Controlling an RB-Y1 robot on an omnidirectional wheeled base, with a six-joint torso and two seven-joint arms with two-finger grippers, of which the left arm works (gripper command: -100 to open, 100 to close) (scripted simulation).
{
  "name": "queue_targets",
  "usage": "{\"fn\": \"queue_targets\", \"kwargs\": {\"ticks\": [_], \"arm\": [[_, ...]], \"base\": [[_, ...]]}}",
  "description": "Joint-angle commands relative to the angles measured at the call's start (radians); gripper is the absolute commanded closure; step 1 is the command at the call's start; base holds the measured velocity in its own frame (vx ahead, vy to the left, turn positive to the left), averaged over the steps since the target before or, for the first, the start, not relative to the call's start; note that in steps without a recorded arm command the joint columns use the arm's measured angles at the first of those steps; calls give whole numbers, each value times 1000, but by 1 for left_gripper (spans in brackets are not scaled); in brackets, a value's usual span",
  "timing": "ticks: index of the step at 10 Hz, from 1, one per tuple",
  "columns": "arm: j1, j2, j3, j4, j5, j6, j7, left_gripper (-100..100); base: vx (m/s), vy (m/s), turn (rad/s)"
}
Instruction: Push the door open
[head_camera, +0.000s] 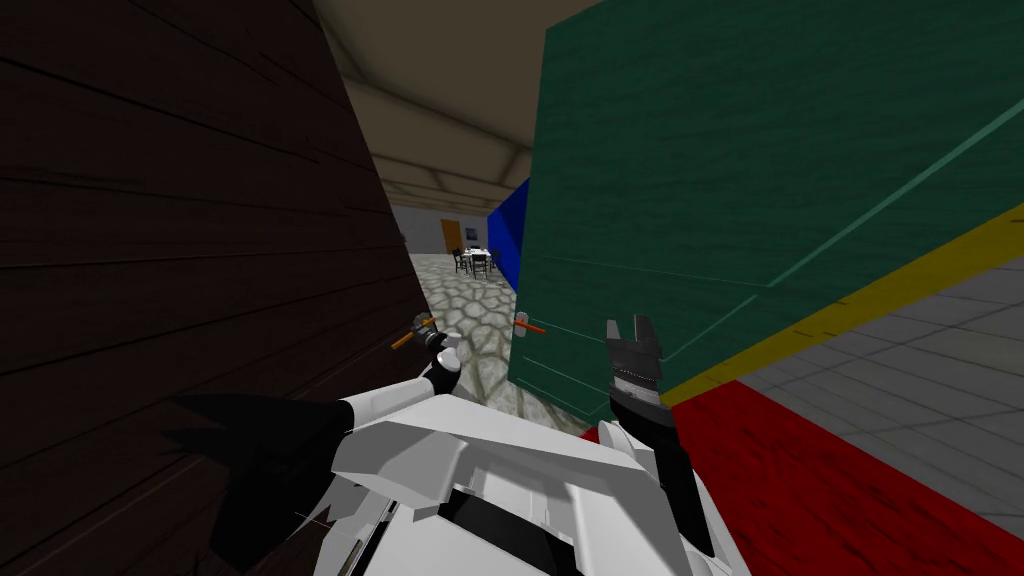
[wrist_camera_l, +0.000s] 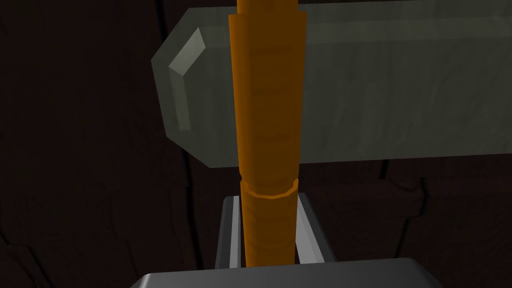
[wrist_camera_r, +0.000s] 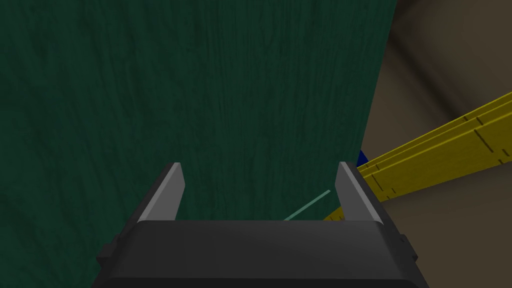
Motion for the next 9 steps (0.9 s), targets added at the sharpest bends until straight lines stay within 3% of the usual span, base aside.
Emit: {"fn": "queue_targets", "kwargs": {"ticks": [1,2,3,4,5,6,7,9], "arm": [[-12,0,26,-18,8,-31,-16,100],[-16,-11,47,-24,16,-47,-26,100],[-16,-11,47,-24,16,-47,-26,100],[-22,-37,78,-32,27,-72,-40,100],[-24,-51,90,-35,31,-82,-46,100],[-18,-38,84,-25,29,-73,-40,100],[-22,-12,107,-33,38,-96,-48,100],[-27,9,133,-43,47,-118,-56,100]], "base": [[63,155,-114],[51,169,-141],[41,119,-50],[43,133,-108],[38,147,-102],[10,60,-16],[2,74,-73],[35,154,-67]]}}
